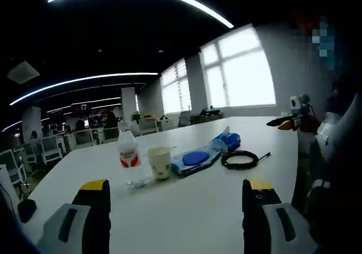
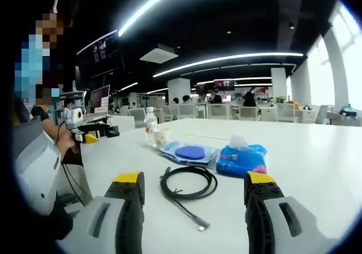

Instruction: Arrange the tabletop items into an orderly group along one side of the table until the central work area is clear of visible clutter.

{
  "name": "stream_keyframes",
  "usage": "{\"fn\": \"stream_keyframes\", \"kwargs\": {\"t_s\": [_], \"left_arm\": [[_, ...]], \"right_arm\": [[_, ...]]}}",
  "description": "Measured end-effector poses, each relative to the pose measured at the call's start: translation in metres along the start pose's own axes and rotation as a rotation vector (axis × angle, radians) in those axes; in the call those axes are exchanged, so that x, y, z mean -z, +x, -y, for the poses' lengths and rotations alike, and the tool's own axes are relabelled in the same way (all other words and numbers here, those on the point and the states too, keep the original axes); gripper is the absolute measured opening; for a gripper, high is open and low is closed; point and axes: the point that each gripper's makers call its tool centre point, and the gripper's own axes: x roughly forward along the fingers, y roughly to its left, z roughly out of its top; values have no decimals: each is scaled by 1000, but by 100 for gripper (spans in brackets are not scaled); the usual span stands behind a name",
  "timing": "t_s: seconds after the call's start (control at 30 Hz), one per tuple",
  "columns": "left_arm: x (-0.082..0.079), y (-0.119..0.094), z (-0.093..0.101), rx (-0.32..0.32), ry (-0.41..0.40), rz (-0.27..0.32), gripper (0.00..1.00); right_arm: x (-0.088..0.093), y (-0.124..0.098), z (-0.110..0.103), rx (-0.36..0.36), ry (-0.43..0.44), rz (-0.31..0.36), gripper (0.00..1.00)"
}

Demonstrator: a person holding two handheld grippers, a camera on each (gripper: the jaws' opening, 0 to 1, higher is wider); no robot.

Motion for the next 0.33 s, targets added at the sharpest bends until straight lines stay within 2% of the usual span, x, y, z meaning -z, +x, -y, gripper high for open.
{"fn": "stream_keyframes", "kwargs": {"t_s": [0.07, 0.33], "left_arm": [[0, 1, 1, 11, -24, 15, 96], [2, 4, -1, 13, -36, 20, 96]], "right_arm": [[0, 0, 0, 1, -1, 0, 69], [0, 0, 0, 0, -3, 1, 69]]}}
